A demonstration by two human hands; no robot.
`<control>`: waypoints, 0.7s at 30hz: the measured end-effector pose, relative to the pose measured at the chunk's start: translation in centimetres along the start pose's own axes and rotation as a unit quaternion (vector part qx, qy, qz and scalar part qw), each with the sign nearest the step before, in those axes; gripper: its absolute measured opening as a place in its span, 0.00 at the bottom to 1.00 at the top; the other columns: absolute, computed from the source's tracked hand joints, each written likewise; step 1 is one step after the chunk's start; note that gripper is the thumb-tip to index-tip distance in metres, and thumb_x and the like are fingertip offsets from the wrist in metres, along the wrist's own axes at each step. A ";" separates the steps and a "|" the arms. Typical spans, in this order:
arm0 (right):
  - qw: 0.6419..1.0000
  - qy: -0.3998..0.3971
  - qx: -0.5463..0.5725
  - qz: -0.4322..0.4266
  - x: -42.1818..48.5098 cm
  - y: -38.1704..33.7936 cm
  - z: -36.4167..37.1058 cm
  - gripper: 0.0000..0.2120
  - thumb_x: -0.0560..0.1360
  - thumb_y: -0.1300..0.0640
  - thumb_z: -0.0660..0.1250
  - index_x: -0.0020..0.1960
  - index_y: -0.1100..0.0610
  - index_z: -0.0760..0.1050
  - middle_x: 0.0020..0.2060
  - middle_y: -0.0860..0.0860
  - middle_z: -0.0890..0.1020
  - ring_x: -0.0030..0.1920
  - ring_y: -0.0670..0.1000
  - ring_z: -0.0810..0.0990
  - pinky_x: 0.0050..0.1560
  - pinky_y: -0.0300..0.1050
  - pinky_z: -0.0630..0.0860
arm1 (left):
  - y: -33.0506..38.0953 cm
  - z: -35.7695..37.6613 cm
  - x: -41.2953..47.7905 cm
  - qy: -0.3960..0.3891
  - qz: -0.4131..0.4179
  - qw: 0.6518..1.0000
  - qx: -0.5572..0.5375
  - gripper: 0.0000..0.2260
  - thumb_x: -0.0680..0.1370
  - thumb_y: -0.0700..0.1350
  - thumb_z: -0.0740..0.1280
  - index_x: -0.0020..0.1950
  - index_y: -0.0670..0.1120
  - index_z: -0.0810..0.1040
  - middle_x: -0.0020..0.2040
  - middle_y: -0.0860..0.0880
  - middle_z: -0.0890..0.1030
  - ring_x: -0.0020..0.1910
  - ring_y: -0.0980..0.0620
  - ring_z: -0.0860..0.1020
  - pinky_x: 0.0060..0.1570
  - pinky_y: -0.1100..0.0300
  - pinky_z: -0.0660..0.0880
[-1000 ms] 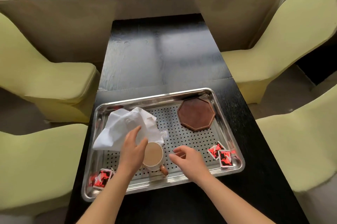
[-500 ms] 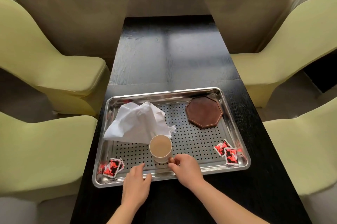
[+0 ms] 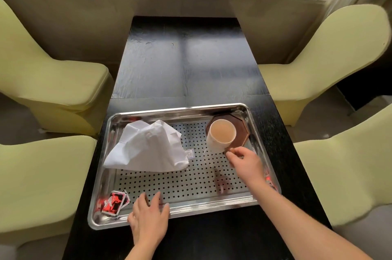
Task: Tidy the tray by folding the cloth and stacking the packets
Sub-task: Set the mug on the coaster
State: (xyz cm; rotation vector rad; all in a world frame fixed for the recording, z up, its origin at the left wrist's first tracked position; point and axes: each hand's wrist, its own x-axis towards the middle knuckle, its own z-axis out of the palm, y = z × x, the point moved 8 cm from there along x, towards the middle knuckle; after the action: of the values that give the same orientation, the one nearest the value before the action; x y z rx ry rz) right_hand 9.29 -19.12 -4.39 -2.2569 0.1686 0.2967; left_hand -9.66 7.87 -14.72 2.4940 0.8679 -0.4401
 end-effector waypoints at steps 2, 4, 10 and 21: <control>1.000 0.019 -0.001 0.016 2.3 0.3 -1.0 0.06 0.76 0.48 0.70 0.43 0.48 0.81 0.38 0.46 0.84 0.43 0.50 0.83 0.47 0.54 0.82 | 0.0 0.1 0.5 -0.005 -0.007 1.000 -0.005 0.23 0.80 0.61 0.56 0.76 0.62 0.62 0.80 0.45 0.55 0.79 0.45 0.50 0.74 0.41 0.54; 0.999 0.042 0.004 0.031 4.1 0.7 -1.9 0.05 0.76 0.48 0.71 0.45 0.49 0.82 0.39 0.46 0.85 0.44 0.51 0.83 0.50 0.57 0.82 | -0.3 0.2 1.0 -0.006 -0.020 1.000 -0.014 0.23 0.80 0.61 0.55 0.76 0.63 0.61 0.80 0.45 0.54 0.79 0.45 0.48 0.74 0.40 0.53; 0.996 0.076 0.002 0.056 7.1 2.1 -2.3 0.07 0.76 0.48 0.70 0.45 0.51 0.82 0.40 0.48 0.85 0.44 0.52 0.84 0.52 0.57 0.82 | -0.8 0.8 1.5 0.000 -0.034 0.999 0.011 0.24 0.79 0.64 0.54 0.75 0.66 0.61 0.81 0.46 0.53 0.80 0.47 0.48 0.72 0.42 0.55; 0.994 0.086 -0.008 0.072 8.7 3.3 -1.1 0.08 0.77 0.46 0.69 0.47 0.50 0.82 0.40 0.48 0.84 0.46 0.51 0.83 0.49 0.50 0.80 | -0.8 0.9 1.7 0.014 -0.012 0.995 0.096 0.26 0.75 0.69 0.51 0.74 0.69 0.58 0.79 0.47 0.56 0.77 0.47 0.51 0.66 0.43 0.63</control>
State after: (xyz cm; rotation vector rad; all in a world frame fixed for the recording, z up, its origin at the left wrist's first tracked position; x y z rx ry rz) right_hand 17.15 -22.31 -8.49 -2.2908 0.4226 0.1787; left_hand -9.02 8.81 -16.46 2.6733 0.9062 -0.5191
